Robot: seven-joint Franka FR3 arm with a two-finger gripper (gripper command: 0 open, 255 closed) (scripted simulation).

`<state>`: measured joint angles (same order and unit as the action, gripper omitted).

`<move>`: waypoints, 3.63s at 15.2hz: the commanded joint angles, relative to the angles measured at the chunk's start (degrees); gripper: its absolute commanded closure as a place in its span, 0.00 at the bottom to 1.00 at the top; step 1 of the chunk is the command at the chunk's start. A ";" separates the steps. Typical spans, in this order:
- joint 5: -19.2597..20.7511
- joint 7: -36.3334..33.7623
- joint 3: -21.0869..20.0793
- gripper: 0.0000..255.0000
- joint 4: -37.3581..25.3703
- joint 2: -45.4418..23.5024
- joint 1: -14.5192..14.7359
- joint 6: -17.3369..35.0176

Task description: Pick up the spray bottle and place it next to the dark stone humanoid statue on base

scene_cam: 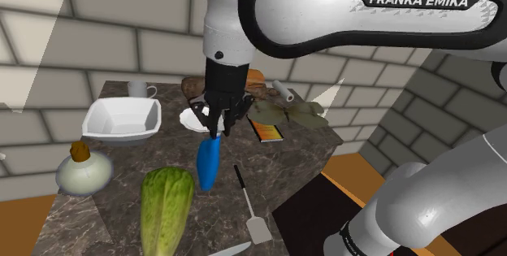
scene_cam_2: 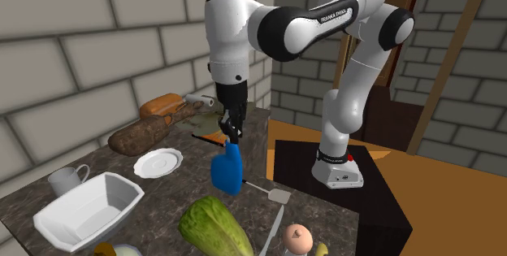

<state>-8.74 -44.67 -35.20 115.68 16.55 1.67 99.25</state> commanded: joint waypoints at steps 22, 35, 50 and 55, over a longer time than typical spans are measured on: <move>2.38 -1.80 0.17 1.00 -21.38 -4.04 -0.99 -17.85; 5.93 -4.96 -2.05 1.00 -38.48 -11.01 -0.75 -29.14; 7.73 15.55 9.57 1.00 -31.91 -10.62 -8.99 -23.11; 9.45 21.26 12.48 1.00 -32.96 -13.74 -11.57 -21.25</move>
<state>0.57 -24.94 -23.51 82.10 2.92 -9.23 77.23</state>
